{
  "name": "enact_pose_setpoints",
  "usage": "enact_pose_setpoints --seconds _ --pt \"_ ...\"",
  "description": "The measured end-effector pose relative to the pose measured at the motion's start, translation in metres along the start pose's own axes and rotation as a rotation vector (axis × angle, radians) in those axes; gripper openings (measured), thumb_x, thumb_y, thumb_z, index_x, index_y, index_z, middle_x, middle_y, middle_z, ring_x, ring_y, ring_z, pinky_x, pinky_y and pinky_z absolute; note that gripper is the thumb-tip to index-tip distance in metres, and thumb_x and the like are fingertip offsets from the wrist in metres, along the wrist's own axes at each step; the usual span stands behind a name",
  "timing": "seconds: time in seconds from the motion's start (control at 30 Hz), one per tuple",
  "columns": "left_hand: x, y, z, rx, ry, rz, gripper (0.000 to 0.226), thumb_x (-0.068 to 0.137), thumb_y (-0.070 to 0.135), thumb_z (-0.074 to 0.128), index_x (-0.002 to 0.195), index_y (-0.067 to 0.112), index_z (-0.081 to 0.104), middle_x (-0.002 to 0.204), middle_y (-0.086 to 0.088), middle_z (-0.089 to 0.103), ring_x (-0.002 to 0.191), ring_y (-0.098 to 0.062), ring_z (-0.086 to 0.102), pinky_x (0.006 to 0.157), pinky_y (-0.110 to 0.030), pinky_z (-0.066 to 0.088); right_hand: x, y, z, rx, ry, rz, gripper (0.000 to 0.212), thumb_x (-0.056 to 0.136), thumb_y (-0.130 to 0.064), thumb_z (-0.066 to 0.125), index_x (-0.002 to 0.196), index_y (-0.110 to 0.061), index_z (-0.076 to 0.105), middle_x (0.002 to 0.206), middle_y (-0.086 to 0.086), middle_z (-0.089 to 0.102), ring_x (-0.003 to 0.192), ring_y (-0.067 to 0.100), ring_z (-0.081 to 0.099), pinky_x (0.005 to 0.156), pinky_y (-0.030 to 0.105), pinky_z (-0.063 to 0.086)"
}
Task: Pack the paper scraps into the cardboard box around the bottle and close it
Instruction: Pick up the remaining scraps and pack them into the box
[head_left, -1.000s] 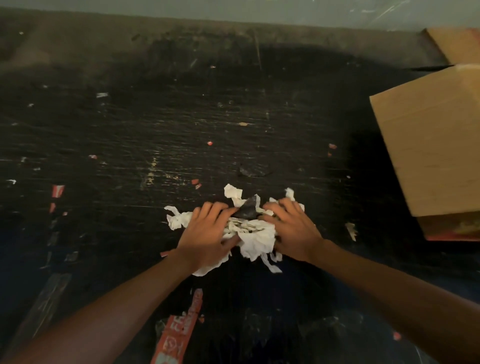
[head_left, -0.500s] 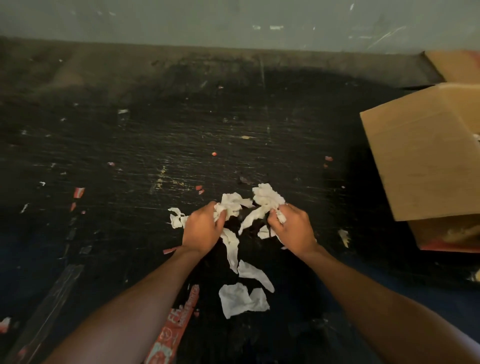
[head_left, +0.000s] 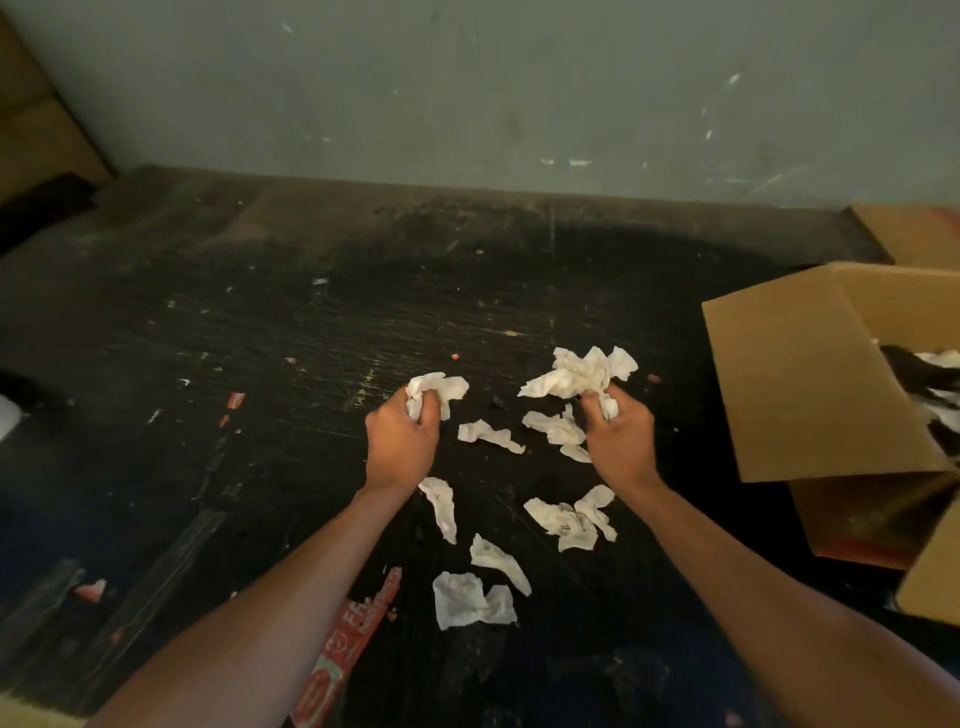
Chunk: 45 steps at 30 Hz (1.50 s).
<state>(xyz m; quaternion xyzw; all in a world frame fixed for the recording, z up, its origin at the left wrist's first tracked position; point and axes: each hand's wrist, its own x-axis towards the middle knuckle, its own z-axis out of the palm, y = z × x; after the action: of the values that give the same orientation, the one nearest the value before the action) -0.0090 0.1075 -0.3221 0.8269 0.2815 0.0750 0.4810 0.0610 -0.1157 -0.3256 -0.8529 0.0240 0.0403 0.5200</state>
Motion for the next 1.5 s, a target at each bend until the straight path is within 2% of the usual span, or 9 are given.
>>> enact_pose_setpoints --seconds 0.13,0.2,0.37,0.5,0.67,0.83,1.07,1.37,1.5 --pt "-0.008 0.011 -0.002 -0.007 0.015 -0.006 0.030 0.099 0.020 0.050 0.072 0.012 0.059 0.063 -0.005 0.061 0.056 -0.013 0.058 0.059 -0.032 0.051 0.002 0.004 -0.011 -0.032 -0.050 0.059 0.016 0.097 -0.018 0.057 0.086 -0.009 0.064 0.071 0.009 0.062 0.053 0.009 0.054 0.044 0.020 0.041" --pt "-0.011 0.016 -0.005 0.006 0.025 -0.006 0.033 0.100 0.020 0.050 0.069 0.012 0.057 0.060 -0.003 0.057 0.054 -0.011 0.054 0.058 -0.025 0.047 0.003 -0.001 -0.015 -0.048 -0.067 0.070 0.015 0.096 -0.019 0.057 0.086 -0.009 0.064 0.072 0.010 0.063 0.054 0.009 0.054 0.047 0.024 0.042" --pt "-0.015 0.027 -0.013 0.008 0.055 -0.005 0.034 0.098 0.027 0.047 0.066 0.019 0.054 0.060 0.001 0.056 0.070 -0.024 0.061 0.079 -0.045 0.049 0.012 -0.025 -0.036 -0.062 -0.086 -0.023 0.023 0.096 -0.014 0.055 0.075 -0.004 0.054 0.062 0.003 0.057 0.052 0.009 0.048 0.048 0.026 0.040" --pt "-0.022 0.042 -0.022 0.017 0.083 0.020 0.034 0.098 0.033 0.046 0.068 0.021 0.057 0.064 -0.002 0.060 0.078 -0.030 0.064 0.078 -0.047 0.052 0.021 -0.040 -0.057 -0.054 -0.074 -0.064 0.026 0.096 -0.014 0.055 0.071 -0.012 0.058 0.059 0.003 0.057 0.050 0.008 0.050 0.043 0.016 0.039" --pt "-0.034 0.065 -0.044 0.033 0.153 0.042 0.035 0.099 0.034 0.046 0.069 0.020 0.057 0.067 -0.004 0.061 0.084 -0.031 0.063 0.080 -0.044 0.049 0.019 -0.055 -0.075 -0.083 -0.053 -0.080 0.028 0.096 -0.017 0.055 0.068 -0.015 0.059 0.061 0.004 0.059 0.062 0.012 0.053 0.066 0.027 0.042" --pt "-0.051 0.096 -0.058 0.015 0.220 0.049 0.034 0.100 0.036 0.045 0.071 0.021 0.057 0.073 -0.004 0.061 0.094 -0.029 0.061 0.067 -0.027 0.039 0.023 -0.083 -0.097 -0.068 -0.039 -0.128 0.021 0.094 -0.019 0.057 0.080 -0.005 0.065 0.070 0.010 0.062 0.064 0.020 0.055 0.056 0.032 0.042" --pt "-0.075 0.160 -0.065 -0.033 0.274 0.149 0.033 0.093 0.047 0.045 0.074 0.024 0.059 0.078 -0.006 0.064 0.092 -0.037 0.063 0.073 -0.050 0.056 0.026 -0.128 -0.143 -0.051 0.025 -0.203 0.037 0.091 -0.019 0.057 0.056 -0.011 0.050 0.053 0.003 0.048 0.051 0.016 0.040 0.048 0.029 0.033" --pt "-0.144 0.226 -0.047 -0.087 0.299 0.281 0.034 0.090 0.050 0.043 0.080 0.025 0.064 0.082 -0.003 0.068 0.094 -0.032 0.063 0.078 -0.050 0.055 -0.022 -0.153 -0.219 -0.051 0.009 -0.369 0.031 0.094 -0.022 0.057 0.067 -0.009 0.060 0.060 0.008 0.060 0.051 0.017 0.048 0.047 0.028 0.038" --pt "-0.189 0.252 -0.026 -0.117 0.313 0.337 0.034 0.099 0.034 0.049 0.080 0.012 0.065 0.072 -0.008 0.067 0.068 -0.019 0.064 0.064 -0.039 0.052 -0.050 -0.150 -0.256 -0.137 -0.065 -0.403 0.026 0.095 -0.023 0.058 0.075 -0.008 0.064 0.066 0.011 0.067 0.056 0.020 0.056 0.062 0.031 0.046"
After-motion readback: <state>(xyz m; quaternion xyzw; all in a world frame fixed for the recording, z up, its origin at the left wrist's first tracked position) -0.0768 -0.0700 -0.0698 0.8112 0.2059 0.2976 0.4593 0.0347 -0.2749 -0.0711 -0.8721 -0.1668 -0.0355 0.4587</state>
